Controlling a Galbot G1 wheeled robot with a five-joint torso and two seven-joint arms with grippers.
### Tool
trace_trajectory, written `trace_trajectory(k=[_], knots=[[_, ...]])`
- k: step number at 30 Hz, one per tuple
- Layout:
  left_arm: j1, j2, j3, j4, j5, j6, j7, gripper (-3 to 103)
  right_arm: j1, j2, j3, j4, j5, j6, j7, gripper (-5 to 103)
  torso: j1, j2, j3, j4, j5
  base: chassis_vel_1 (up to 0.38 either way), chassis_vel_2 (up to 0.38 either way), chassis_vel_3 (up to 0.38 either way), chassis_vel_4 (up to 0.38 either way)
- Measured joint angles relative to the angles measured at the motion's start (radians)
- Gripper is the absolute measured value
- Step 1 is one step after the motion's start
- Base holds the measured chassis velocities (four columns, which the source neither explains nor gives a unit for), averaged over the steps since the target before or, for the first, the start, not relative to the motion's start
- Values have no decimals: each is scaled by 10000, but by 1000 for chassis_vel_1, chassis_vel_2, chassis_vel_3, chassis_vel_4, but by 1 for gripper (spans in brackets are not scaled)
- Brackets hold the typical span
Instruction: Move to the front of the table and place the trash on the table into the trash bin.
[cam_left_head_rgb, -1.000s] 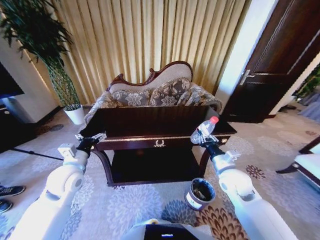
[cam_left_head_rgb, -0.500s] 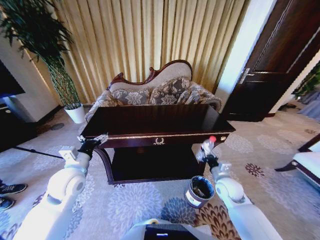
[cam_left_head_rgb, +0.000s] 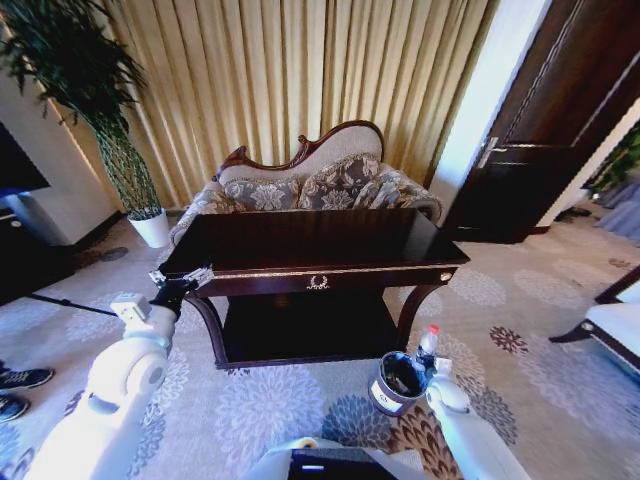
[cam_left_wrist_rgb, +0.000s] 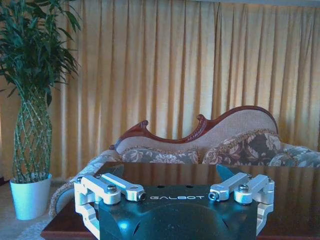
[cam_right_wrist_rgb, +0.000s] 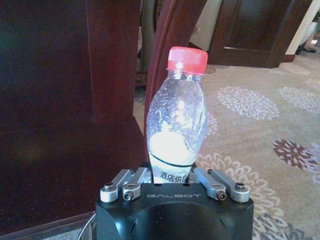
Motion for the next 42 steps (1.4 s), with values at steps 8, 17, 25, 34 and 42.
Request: trace_trajectory(k=[8,17,25,34,42], knots=[[-45,-23,164,-85,16,-3,-16,100,199,-80,-11,-388,-23,26,4,54,1,0,0,0,1,0,0,0,0],[46,-97,290,-116,228,-85,-46,100,149,-250,21,-387,-14,156,6,86,0,0,0,0,1,0,0,0,0],[188,-133,263,-199,311,-157,-51,100,-6,-285,78,-93,39,188,26,100,1,0,0,0,1,0,0,0,0],[333,-211,260,-325,356,-225,-61,100,-1232,-621,354,4137,2005,173,-289,100,1,0,0,2,-3,0,0,0,0],[333,-227,164,-393,248,-151,-63,100,-2500,-862,1142,9274,2337,-1107,-423,100,1,1,-1,0,0,0,0,0,0]])
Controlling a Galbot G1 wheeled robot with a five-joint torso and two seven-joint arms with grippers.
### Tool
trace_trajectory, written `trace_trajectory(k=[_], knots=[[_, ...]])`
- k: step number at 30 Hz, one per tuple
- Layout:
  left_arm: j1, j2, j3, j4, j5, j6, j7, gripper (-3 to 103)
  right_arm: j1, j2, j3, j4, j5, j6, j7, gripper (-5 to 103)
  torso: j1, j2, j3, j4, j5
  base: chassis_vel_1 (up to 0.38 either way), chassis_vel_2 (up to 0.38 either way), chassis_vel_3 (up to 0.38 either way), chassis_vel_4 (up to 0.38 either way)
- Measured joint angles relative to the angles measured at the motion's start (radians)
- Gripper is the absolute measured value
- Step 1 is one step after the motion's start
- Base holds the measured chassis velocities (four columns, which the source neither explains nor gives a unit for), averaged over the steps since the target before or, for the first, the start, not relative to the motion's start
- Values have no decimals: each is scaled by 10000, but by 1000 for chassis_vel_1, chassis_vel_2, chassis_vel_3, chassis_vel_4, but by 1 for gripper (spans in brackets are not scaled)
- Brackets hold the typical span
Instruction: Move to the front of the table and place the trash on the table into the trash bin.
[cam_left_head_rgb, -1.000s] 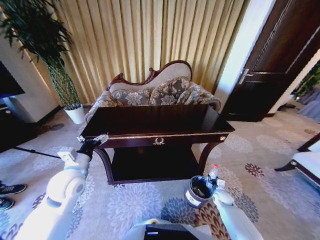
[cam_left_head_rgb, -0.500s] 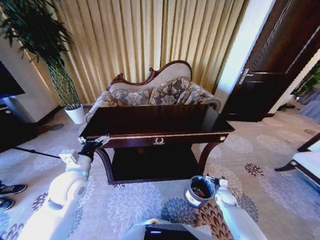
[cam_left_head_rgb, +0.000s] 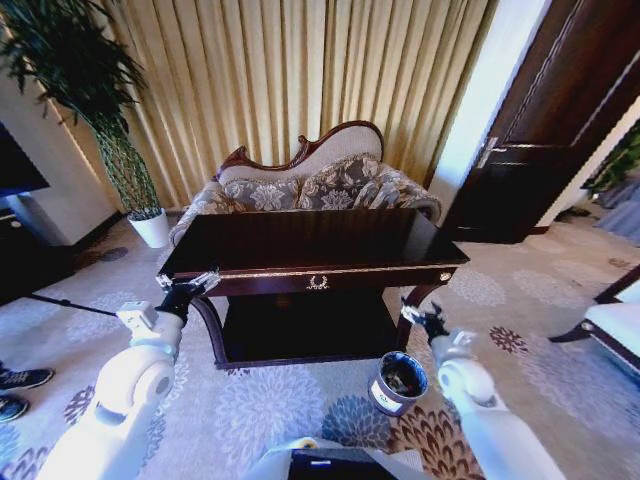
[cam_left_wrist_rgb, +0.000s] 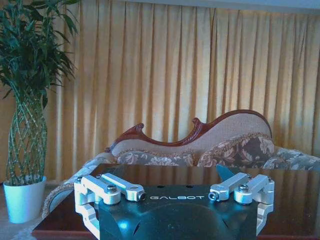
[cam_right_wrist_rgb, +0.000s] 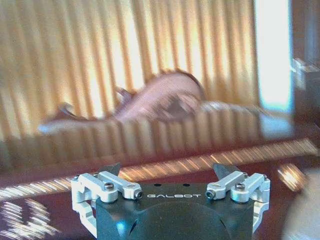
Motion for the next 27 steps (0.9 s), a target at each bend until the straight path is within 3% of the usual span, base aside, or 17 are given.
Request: trace_trajectory(k=[9,27], knots=[[193,-182,-63,-250,-208,245,4,100,-236,-58,-185,2029,-598,-680,314,100,0,0,1,0,3,0,0,0,0],[403,-164,-78,-554,-334,444,-91,100,-531,-56,-62,2351,-747,-838,333,100,5,-2,2,-1,1,45,-48,-52,46]])
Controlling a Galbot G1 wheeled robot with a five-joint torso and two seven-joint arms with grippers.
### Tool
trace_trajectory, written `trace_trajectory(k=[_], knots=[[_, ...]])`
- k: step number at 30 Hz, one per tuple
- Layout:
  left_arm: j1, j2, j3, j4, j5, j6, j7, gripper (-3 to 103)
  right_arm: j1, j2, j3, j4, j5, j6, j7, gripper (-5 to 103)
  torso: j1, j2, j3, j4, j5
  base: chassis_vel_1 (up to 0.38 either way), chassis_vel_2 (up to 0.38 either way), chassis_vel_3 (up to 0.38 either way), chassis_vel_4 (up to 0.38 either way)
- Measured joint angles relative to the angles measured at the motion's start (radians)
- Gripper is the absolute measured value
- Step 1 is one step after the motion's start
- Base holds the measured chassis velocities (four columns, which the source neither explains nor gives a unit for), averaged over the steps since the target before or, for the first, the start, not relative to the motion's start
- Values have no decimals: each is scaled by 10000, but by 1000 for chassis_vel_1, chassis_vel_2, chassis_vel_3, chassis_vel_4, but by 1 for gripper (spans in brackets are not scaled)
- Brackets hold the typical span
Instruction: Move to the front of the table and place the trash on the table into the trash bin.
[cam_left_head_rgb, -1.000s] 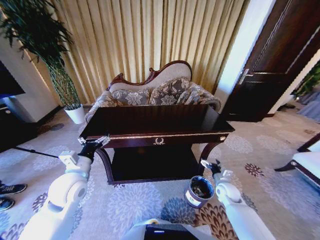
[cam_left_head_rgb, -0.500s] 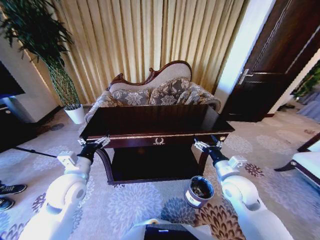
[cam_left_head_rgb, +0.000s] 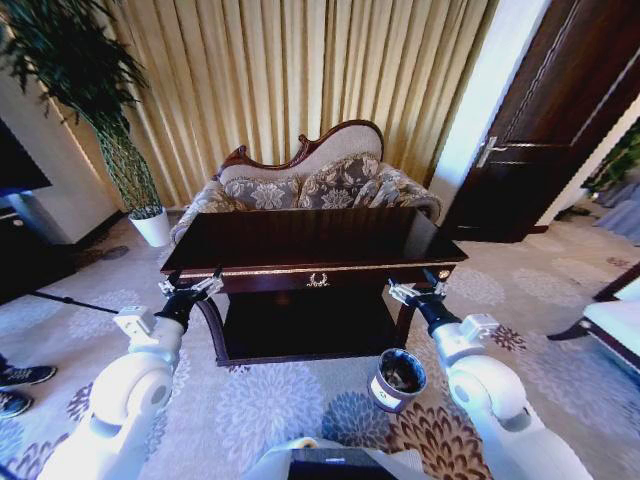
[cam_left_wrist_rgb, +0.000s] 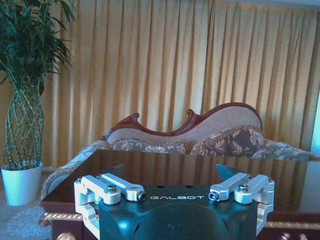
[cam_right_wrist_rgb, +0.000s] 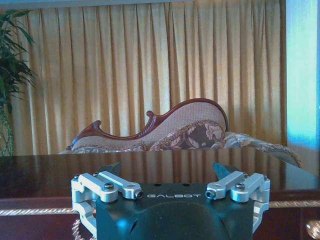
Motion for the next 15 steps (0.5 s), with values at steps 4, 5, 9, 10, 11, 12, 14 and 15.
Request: trace_trajectory(k=[4,5,9,10,11,12,14,15], knots=[[29,29,-8,-54,-4,16,-31,100,-50,9,11,37,0,25,0,100,-3,1,-1,1,0,218,-217,-207,234],[29,29,-8,-54,-4,16,-31,100,-50,9,11,37,0,25,0,100,-3,1,-1,1,0,239,-256,-227,253],[58,34,13,-96,-2,19,-37,100,-133,14,52,59,0,40,-1,100,-6,2,-2,0,-1,263,-259,-245,264],[66,34,41,-124,2,20,-39,100,-174,22,77,62,0,45,-2,100,-8,3,-2,0,-2,270,-256,-241,249],[70,34,57,-138,6,22,-40,100,-198,27,95,62,0,48,-3,100,-9,3,-2,0,0,259,-260,-241,249],[81,32,72,-165,10,23,-46,100,-237,32,128,64,0,57,-4,100,-9,3,-2,0,1,259,-260,-234,270],[103,30,82,-187,12,30,-54,100,-284,33,162,75,1,62,-7,100,-8,3,-2,0,1,238,-263,-221,258],[124,27,85,-209,18,32,-58,100,-318,28,189,84,3,65,-10,100,-7,2,-1,0,-1,200,-246,-208,236]])
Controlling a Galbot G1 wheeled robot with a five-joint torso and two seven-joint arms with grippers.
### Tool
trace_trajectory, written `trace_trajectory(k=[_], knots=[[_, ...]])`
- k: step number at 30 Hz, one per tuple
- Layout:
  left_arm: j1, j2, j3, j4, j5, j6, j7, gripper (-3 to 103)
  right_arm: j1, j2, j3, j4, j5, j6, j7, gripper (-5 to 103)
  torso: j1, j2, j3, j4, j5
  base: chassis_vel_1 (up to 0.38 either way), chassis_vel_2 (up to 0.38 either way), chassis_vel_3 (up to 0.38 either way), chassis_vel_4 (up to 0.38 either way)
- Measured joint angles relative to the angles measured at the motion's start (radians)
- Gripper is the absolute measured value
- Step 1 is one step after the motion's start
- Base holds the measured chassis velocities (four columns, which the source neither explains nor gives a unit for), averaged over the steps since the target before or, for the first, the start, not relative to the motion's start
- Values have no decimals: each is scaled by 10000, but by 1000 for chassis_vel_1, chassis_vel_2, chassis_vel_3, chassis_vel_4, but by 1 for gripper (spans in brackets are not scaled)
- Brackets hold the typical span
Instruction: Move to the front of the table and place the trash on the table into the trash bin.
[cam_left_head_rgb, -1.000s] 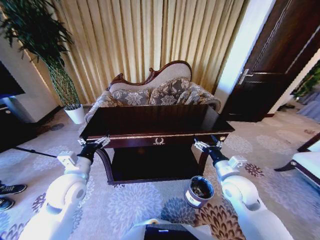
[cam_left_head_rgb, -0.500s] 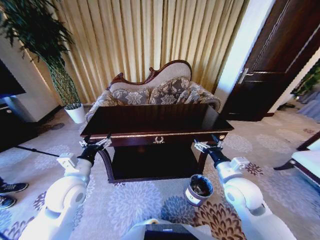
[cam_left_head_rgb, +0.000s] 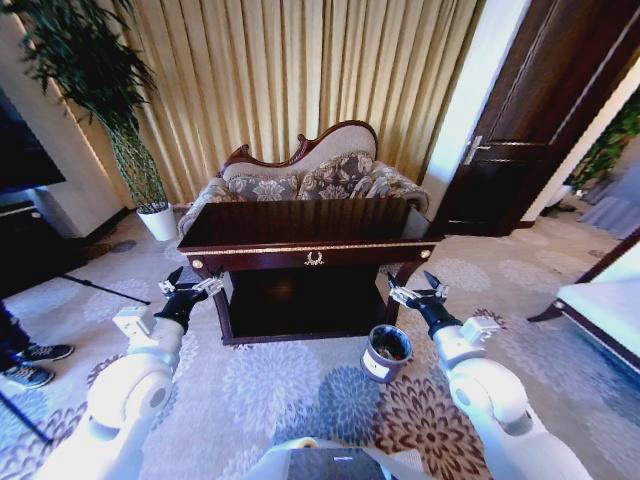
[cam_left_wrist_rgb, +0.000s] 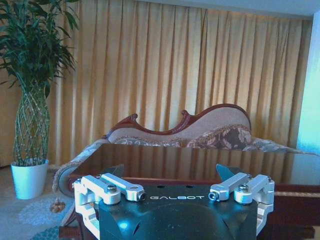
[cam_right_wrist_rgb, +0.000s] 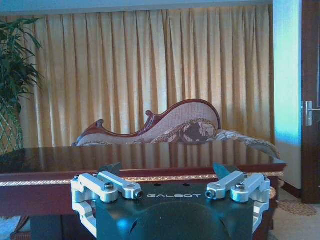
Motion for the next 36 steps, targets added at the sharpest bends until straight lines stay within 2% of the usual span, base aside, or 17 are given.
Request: trace_trajectory(k=[28,32,36], knots=[[253,-29,-19,-217,33,19,-88,100,-56,-27,94,-171,100,130,-24,100,2,-1,0,-1,3,247,-245,-247,236],[272,-55,1,-224,38,19,-90,100,-6,-30,54,-369,92,350,-25,100,2,-1,0,1,-5,226,-252,-201,236],[304,-124,49,-239,37,-12,-144,100,15,53,34,-705,284,504,-17,100,-7,6,-4,-1,4,104,-86,-102,105]])
